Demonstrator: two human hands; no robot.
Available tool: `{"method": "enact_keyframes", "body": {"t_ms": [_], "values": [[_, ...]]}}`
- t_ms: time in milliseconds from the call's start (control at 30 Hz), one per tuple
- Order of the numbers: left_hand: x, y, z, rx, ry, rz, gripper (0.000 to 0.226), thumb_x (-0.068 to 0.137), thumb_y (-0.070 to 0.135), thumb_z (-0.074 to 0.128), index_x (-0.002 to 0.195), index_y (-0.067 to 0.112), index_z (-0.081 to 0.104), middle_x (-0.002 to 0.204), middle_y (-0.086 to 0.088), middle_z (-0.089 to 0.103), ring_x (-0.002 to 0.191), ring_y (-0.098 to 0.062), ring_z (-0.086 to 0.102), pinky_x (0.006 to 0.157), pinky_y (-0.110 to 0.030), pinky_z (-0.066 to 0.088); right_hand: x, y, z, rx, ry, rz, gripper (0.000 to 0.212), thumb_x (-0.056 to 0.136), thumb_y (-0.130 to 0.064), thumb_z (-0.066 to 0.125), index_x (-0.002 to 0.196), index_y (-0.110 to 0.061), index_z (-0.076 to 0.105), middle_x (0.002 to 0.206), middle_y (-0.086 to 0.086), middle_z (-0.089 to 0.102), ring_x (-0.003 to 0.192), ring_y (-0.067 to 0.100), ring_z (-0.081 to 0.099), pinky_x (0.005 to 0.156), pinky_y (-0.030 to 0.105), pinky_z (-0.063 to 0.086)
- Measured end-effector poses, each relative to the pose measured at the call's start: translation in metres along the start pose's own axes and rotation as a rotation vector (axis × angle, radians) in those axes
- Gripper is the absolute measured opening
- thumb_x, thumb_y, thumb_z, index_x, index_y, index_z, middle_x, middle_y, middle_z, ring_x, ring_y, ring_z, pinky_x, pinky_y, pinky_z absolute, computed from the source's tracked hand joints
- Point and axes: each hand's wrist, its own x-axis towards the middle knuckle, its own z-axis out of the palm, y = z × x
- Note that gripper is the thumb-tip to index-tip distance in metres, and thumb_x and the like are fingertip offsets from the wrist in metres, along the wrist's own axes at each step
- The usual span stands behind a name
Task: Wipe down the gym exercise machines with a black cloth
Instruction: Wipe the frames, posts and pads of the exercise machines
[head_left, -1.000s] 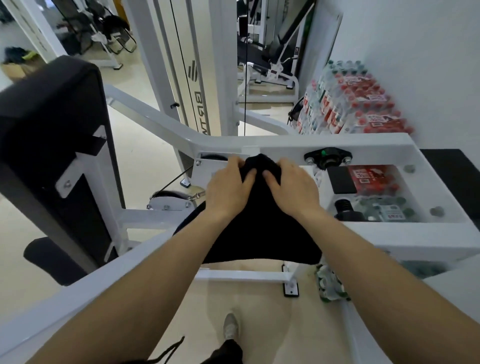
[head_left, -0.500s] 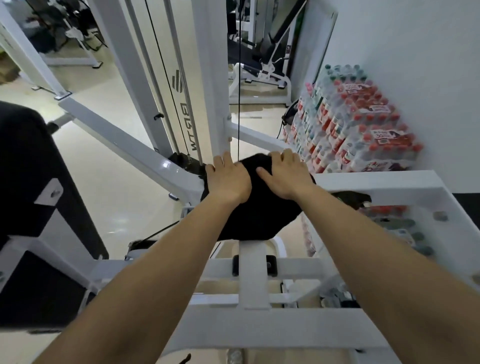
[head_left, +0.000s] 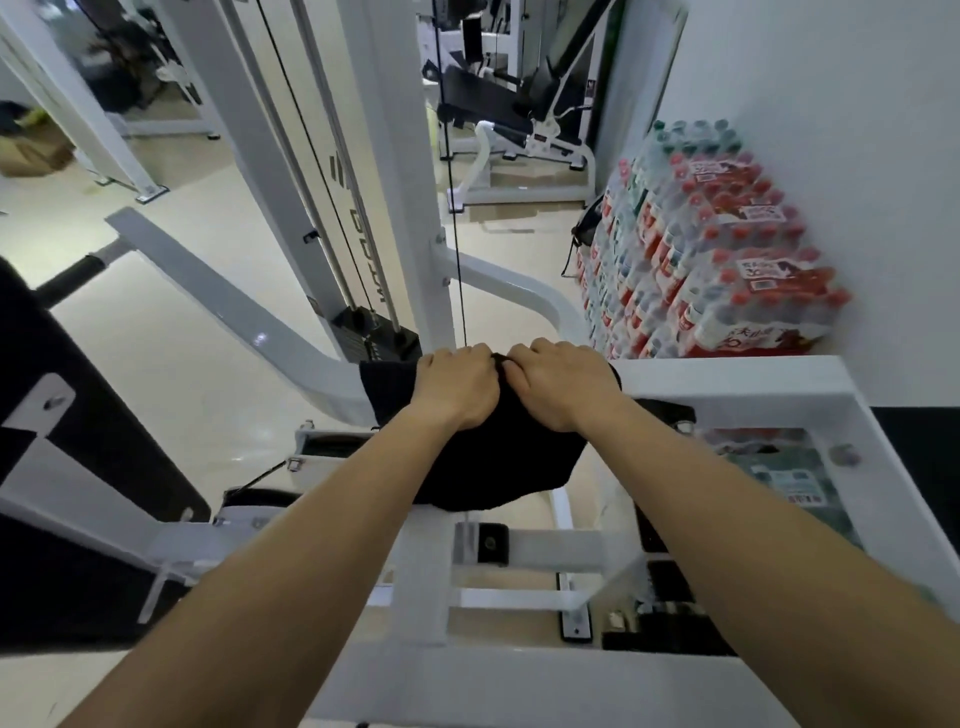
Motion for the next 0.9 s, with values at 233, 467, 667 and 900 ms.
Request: {"method": "enact_keyframes", "body": {"t_ms": [233,467,667,900], "values": [[0.013,0.074,0.014,-0.076,0.113,0.078,0.032,0.104,0.027,0.027,0.124,0.020,0.051,0.117,-0.004,0.068,0.107,-0.031,0.060,0.096,-0.048,0.039,-0.028,0.084,-0.014,-0.012,-0.068,0.070,0.053,0.103,-0.049,0.012,0.115,-0.022,0.056,0.111,0.009,0.059,0.103,0.032,0.059,0.085,0.045,0.047],[0.022,0.111,0.017,-0.083,0.123,0.185,0.038,0.106,0.041,0.022,0.118,0.021,0.051,0.097,-0.003,0.070,0.084,-0.031,0.063,0.077,-0.041,0.039,-0.043,0.126,-0.016,-0.045,-0.047,0.148,0.057,0.102,-0.050,0.011,0.113,-0.024,0.060,0.112,0.006,0.061,0.101,0.029,0.060,0.083,0.044,0.048],[0.018,0.058,0.014,0.157,0.150,0.234,0.031,0.105,0.031,0.021,0.108,0.022,0.051,0.103,-0.002,0.067,0.091,-0.032,0.064,0.065,-0.038,0.034,-0.015,0.066,-0.011,-0.081,-0.054,0.057,0.051,0.102,-0.039,0.015,0.120,-0.022,0.060,0.118,0.011,0.060,0.106,0.035,0.059,0.077,0.044,0.035],[0.017,0.037,0.011,0.175,0.122,0.092,0.028,0.104,0.026,0.024,0.095,0.023,0.051,0.096,0.002,0.065,0.088,-0.028,0.062,0.073,-0.040,0.042,-0.011,0.045,-0.006,0.016,0.008,0.005,0.051,0.104,-0.042,0.015,0.109,-0.019,0.060,0.110,0.007,0.061,0.099,0.030,0.058,0.074,0.040,0.033]]}}
